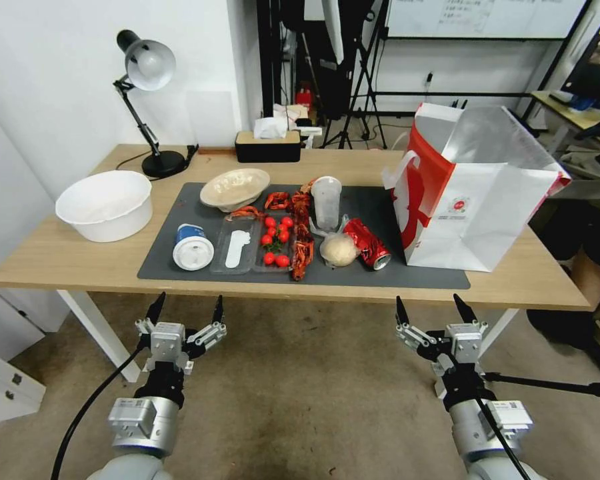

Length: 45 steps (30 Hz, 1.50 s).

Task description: Pick up the trash from the table and place it into the takeout bag.

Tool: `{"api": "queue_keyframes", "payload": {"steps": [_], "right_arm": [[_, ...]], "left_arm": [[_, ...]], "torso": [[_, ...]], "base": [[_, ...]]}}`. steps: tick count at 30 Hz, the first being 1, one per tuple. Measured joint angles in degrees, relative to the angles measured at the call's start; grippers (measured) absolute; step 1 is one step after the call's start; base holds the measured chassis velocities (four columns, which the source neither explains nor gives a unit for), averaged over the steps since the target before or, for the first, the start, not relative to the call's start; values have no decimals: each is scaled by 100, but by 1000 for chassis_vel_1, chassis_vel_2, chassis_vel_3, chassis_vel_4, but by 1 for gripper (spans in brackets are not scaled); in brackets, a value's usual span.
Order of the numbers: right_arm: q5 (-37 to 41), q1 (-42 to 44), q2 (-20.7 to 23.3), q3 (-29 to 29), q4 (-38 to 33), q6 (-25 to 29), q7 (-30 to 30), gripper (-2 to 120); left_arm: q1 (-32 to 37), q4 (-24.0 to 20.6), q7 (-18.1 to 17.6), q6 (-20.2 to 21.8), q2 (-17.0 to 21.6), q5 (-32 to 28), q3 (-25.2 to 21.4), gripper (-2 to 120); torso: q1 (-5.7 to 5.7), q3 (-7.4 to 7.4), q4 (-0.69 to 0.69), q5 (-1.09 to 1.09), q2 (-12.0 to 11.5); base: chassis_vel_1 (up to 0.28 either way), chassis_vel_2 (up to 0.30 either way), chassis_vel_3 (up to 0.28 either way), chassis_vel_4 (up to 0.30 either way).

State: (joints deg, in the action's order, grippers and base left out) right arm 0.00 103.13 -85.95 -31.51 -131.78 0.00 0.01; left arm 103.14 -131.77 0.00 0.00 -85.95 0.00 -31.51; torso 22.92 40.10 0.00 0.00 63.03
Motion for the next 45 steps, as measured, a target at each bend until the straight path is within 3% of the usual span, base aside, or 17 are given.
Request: {"api": "queue_keyframes", "payload": {"steps": [32, 34, 36, 40, 45], "right_arm": [[15, -27, 6, 0, 1, -43, 8, 100], [239, -346, 105, 9, 21, -552, 182, 100], [290, -416, 126, 12, 25, -665, 220, 100], [733, -1048, 314, 31, 63, -1680, 563, 100], [1022, -1460, 439, 47, 87, -2343, 788, 100]], "left_arm": [[-20, 0, -2, 40, -4, -12, -10, 100], [-108, -3, -9, 248, -28, -75, -70, 100], [-155, -5, -13, 357, -40, -108, -102, 100], [-570, -58, -64, 1350, -164, -413, -388, 100], [-854, -73, -99, 1966, -262, -622, -593, 100]], "torso": [[0, 0, 0, 0, 0], [0, 0, 1, 0, 0], [0, 0, 1, 0, 0], [1, 1, 0, 0, 0], [2, 1, 0, 1, 0]], "base": [[0, 0, 0, 0], [0, 0, 0, 0], [0, 0, 0, 0], [0, 0, 0, 0], [0, 0, 0, 0]]}}
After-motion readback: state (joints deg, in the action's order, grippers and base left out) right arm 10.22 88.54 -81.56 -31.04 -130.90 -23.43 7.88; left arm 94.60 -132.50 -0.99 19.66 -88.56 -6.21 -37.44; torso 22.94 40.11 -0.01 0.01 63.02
